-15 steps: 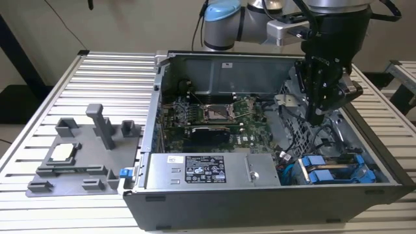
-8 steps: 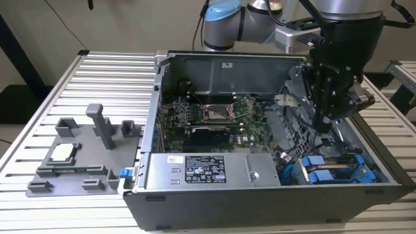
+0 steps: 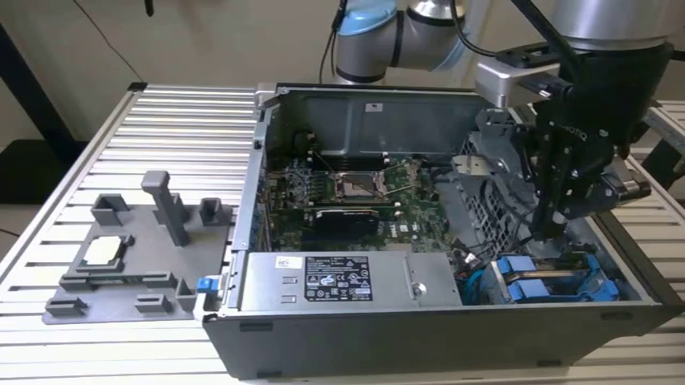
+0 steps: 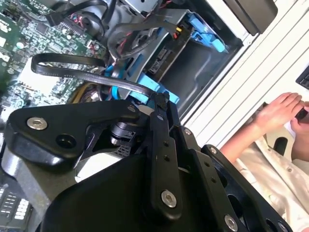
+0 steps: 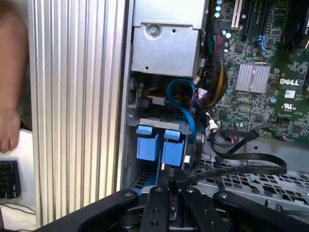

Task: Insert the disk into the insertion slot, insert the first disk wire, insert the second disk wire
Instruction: 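Insert the second disk wire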

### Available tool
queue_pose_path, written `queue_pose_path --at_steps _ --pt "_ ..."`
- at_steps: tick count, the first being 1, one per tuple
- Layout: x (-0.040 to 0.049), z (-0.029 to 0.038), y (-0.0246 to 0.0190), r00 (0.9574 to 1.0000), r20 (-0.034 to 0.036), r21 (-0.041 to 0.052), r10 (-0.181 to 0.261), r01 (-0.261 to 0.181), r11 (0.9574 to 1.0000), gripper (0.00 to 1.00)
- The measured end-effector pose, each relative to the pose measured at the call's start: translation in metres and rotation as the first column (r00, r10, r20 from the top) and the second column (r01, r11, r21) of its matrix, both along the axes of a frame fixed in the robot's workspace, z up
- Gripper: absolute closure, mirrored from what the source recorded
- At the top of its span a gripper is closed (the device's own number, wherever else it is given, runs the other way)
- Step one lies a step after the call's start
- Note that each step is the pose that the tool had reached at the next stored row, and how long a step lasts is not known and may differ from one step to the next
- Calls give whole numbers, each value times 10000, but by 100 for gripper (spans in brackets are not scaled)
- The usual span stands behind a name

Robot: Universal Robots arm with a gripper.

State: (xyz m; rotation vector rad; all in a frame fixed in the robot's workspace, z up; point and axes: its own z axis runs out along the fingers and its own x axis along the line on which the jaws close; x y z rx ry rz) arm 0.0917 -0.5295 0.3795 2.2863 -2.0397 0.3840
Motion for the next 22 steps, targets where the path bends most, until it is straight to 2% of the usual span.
queue_pose_path --at_steps 6,10,12,18,19,20,21,22 --pt "88 -6 -171 10000 -74 1 0 0 10000 84" --pt "157 -9 -257 9999 -123 0 0 0 10000 84" --pt "173 -9 -270 9999 -132 0 1 -1 10000 84" --pt "173 -7 -271 9999 -134 20 0 0 10000 84" --pt "173 -8 -271 9999 -134 74 0 1 10000 84" --pt "173 -10 -271 9999 -133 171 2 0 9999 84" --pt "173 -9 -271 9999 -133 295 4 0 9996 84" --pt "173 -9 -271 9999 -133 459 6 0 9989 84"
